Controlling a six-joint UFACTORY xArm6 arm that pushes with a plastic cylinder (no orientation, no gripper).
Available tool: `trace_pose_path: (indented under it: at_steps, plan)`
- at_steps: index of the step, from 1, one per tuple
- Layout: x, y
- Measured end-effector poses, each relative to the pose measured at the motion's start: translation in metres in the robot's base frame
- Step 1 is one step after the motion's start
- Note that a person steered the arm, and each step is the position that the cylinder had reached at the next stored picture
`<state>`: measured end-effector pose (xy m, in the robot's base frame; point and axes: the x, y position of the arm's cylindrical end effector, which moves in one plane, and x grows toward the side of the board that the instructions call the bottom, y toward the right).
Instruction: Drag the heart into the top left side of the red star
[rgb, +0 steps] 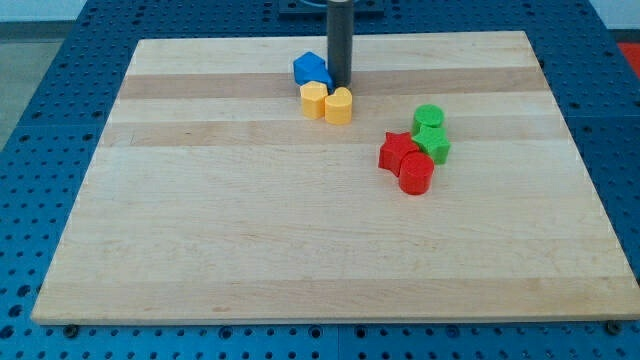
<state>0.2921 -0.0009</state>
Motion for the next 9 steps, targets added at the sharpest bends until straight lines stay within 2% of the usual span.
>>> trace_pose_path:
  at_steps: [2,3,9]
  plan:
    - [0.000,-0.026]
    - [0.000,-0.011]
    - [0.094,-0.001]
